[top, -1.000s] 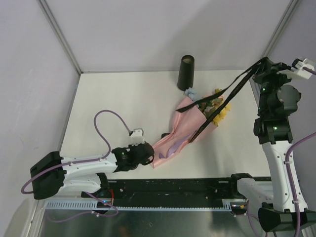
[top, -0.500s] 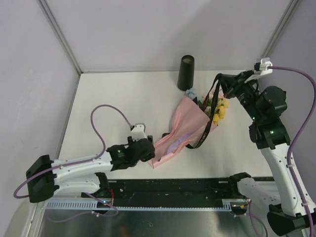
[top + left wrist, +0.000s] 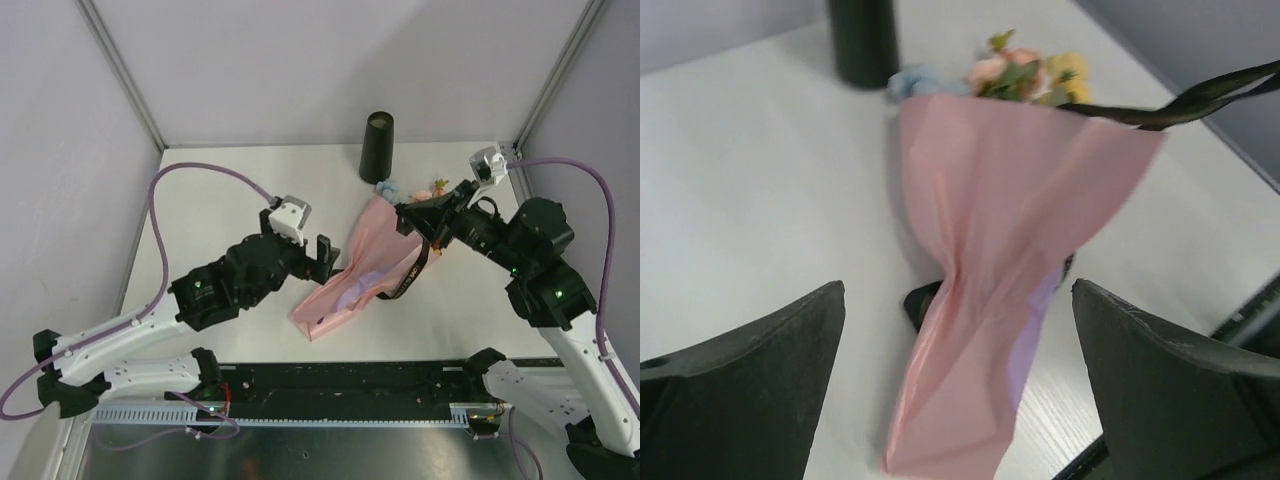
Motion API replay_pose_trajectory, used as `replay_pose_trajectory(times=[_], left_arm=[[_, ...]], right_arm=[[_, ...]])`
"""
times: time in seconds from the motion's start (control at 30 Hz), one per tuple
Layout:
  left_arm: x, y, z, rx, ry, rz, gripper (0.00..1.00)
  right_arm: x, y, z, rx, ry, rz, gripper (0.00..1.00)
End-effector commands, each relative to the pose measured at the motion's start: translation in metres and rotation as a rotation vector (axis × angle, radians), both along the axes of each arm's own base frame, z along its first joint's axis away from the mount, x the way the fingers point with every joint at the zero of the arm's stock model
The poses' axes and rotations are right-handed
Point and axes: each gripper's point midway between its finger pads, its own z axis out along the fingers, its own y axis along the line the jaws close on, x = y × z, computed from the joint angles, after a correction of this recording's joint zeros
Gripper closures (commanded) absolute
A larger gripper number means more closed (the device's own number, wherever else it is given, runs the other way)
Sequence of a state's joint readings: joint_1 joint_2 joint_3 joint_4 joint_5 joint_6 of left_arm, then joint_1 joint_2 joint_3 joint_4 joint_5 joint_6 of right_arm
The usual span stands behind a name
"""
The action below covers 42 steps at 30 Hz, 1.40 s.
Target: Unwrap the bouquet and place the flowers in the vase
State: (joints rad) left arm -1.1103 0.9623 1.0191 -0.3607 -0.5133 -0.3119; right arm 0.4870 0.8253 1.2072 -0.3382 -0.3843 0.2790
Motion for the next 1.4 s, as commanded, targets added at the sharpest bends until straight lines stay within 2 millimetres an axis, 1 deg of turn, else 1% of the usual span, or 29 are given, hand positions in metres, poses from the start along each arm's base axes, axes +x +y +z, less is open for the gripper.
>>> replay_pose_trajectory(times=[0.0, 0.13, 0.23, 0.33, 0.37, 0.53, 0.63, 0.77, 0.9, 0.97, 1.03, 1.1, 1.13, 1.23, 1.27, 1.3, 1.37], left_arm=[[-0.018, -0.039, 0.041, 0.025, -0.122, -0.280, 0.00], [-0.029, -0.066, 0.061, -0.039, -0.160, -0.406, 0.00], [-0.039, -0.084, 0.073, -0.098, -0.196, -0.502, 0.00], [-0.046, -0.099, 0.082, -0.140, -0.238, -0.575, 0.00], [-0.048, -0.103, 0.084, -0.150, -0.249, -0.600, 0.00], [-0.053, -0.120, 0.096, -0.179, -0.299, -0.670, 0.00], [-0.053, -0.130, 0.101, -0.177, -0.318, -0.698, 0.00], [-0.044, -0.143, 0.103, -0.169, -0.330, -0.689, 0.00], [-0.039, -0.154, 0.100, -0.168, -0.328, -0.695, 0.01], [-0.040, -0.156, 0.096, -0.164, -0.324, -0.704, 0.03], [-0.040, -0.160, 0.091, -0.158, -0.317, -0.717, 0.13], [-0.038, -0.164, 0.086, -0.150, -0.308, -0.718, 0.37], [-0.036, -0.165, 0.085, -0.146, -0.305, -0.707, 0.52], [-0.026, -0.164, 0.088, -0.142, -0.311, -0.658, 0.85], [-0.021, -0.162, 0.090, -0.141, -0.316, -0.626, 0.92], [-0.018, -0.159, 0.094, -0.143, -0.324, -0.601, 0.96], [-0.010, -0.152, 0.101, -0.147, -0.341, -0.543, 0.99]], right_arm=[[-0.029, 0.015, 0.014, 0.122, 0.011, 0.110, 1.00], [-0.040, 0.021, 0.021, 0.212, 0.028, 0.146, 1.00], [-0.044, 0.019, 0.029, 0.276, 0.036, 0.138, 1.00], [-0.047, 0.016, 0.035, 0.353, 0.046, 0.129, 1.00], [-0.048, 0.014, 0.041, 0.388, 0.044, 0.127, 1.00], [-0.050, 0.013, 0.045, 0.481, 0.087, 0.134, 1.00], [-0.051, 0.014, 0.045, 0.506, 0.103, 0.144, 1.00], [-0.053, 0.014, 0.045, 0.514, 0.113, 0.153, 1.00], [-0.053, 0.011, 0.044, 0.512, 0.114, 0.137, 1.00], [-0.053, 0.008, 0.043, 0.509, 0.109, 0.120, 1.00], [-0.054, 0.007, 0.042, 0.501, 0.107, 0.117, 1.00], [-0.054, 0.008, 0.039, 0.493, 0.114, 0.121, 1.00], [-0.054, 0.009, 0.037, 0.489, 0.118, 0.122, 1.00], [-0.054, 0.008, 0.029, 0.479, 0.120, 0.115, 1.00], [-0.053, 0.007, 0.026, 0.474, 0.120, 0.107, 1.00], [-0.053, 0.006, 0.023, 0.470, 0.119, 0.098, 1.00], [-0.052, 0.002, 0.018, 0.462, 0.112, 0.075, 1.00]])
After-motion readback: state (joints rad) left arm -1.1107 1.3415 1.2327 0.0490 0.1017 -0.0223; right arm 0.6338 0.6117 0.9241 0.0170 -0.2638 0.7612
